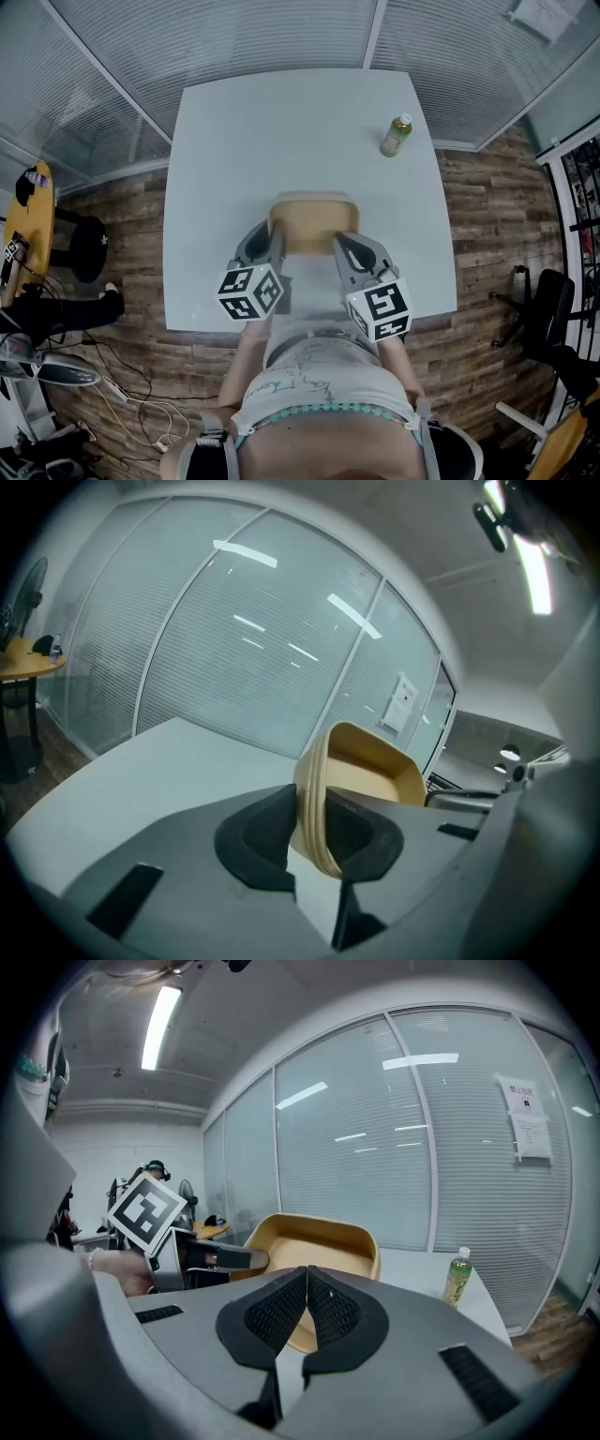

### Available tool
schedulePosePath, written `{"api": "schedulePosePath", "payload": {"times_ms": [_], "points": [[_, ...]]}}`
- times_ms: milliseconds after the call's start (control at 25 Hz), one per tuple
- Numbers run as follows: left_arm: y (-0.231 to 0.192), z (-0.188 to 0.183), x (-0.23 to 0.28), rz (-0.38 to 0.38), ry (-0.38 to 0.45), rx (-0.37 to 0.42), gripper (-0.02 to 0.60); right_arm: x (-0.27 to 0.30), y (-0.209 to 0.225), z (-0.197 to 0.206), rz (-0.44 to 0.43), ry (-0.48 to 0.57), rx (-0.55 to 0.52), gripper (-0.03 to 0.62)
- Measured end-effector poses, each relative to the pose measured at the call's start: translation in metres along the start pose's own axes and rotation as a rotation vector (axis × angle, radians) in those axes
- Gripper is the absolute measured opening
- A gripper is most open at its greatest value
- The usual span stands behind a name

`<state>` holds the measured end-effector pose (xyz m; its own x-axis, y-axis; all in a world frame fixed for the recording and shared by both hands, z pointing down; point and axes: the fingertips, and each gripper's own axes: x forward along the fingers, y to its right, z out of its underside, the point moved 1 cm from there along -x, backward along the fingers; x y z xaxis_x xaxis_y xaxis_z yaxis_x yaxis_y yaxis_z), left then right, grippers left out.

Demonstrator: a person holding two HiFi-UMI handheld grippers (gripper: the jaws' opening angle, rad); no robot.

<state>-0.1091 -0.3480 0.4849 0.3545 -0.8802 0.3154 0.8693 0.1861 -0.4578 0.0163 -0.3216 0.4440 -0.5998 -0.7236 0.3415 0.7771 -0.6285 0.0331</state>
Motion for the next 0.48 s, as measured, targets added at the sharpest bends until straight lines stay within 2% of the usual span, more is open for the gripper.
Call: {"api": "schedulePosePath", "payload": {"times_ms": [480], "points": [[0.0025, 0.0062, -0.0007, 0.01, -0.016, 0.002, 0.052, 0.0009, -0.0025, -0.0022, -0.007, 0.005, -0.002, 0.0]]}}
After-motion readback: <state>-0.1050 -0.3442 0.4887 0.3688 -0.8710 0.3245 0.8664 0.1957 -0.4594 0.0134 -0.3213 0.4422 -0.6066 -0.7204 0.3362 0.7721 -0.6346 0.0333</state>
